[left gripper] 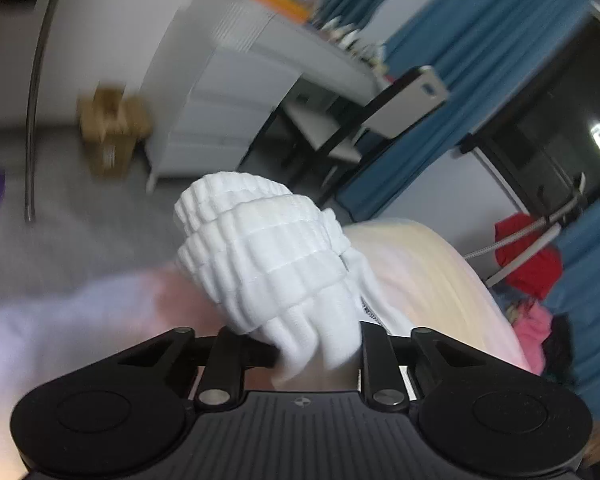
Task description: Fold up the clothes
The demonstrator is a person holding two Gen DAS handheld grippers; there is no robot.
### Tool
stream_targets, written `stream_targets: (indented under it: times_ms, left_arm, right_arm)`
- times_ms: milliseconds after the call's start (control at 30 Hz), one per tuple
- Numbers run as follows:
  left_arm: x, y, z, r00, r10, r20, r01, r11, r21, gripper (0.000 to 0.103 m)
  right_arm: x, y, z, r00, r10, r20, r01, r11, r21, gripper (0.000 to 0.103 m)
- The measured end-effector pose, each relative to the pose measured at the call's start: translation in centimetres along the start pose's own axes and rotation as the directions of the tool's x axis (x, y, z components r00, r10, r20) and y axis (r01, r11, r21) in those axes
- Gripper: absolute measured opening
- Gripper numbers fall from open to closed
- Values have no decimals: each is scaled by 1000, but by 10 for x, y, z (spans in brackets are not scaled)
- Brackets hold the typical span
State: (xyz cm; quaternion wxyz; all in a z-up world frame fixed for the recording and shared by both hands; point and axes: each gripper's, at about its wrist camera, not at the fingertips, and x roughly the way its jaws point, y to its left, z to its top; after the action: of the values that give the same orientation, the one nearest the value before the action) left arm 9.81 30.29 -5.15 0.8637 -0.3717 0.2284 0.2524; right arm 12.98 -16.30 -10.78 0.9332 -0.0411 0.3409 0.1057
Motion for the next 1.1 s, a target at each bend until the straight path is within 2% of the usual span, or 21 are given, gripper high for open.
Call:
stream_targets:
  times_ms: [100,200,333,400,500,600,700,800,833,900,933,967,1033,1100]
  left_arm:
    - [-36,-45,-9,993,-13,115,-1,992,125,19]
    - [-74,-105,-26,971,-84,224,17,959,282,19]
    - [-124,-191,-69,918,-246,312,77,880,468,19]
    - [-140,-229,-97,893,-318,320,109,840,532,18]
    - [-158,-288,-152,854,-417,312,141,762,632,17]
    - [-160,-335,-217,823,-496,278,160,671,724,16]
    - [-146,-368,-295,807,-551,215,157,550,820,16]
    - [-121,-382,-373,820,-562,105,151,389,909,16]
    - [-109,-381,-393,839,-541,53,156,333,930,16]
    - [-85,-380,-434,873,-486,-48,173,217,961,17]
    - [-77,-377,-449,879,-468,-85,186,173,967,18]
    - [-74,-375,-457,878,-471,-86,169,137,976,20]
    - [-73,-376,-462,869,-490,-71,130,87,988,24]
    - [-69,-382,-458,882,-455,-123,150,25,988,42]
  right_arm:
    - [-8,-11,4,1000,8,25,-9,998,59,74]
    - [-20,-34,9,999,-15,49,7,987,160,74]
    - [-33,-73,14,988,-146,54,124,947,297,74]
    - [-42,-97,16,979,-188,74,147,916,374,74]
    - [-54,-136,15,963,-251,98,173,854,490,74]
    - [-63,-171,6,944,-314,102,191,772,606,74]
    - [-71,-200,-5,920,-376,109,188,668,720,74]
    - [-80,-222,-15,884,-452,120,195,589,784,75]
    - [-81,-227,-18,876,-466,123,192,571,799,76]
    - [-80,-234,-23,880,-456,133,167,559,812,76]
    - [-76,-236,-25,889,-438,134,152,558,816,76]
    - [-73,-237,-27,898,-419,135,137,556,820,76]
    - [-64,-239,-28,917,-373,141,99,556,826,76]
    - [-58,-238,-27,933,-317,171,39,561,827,76]
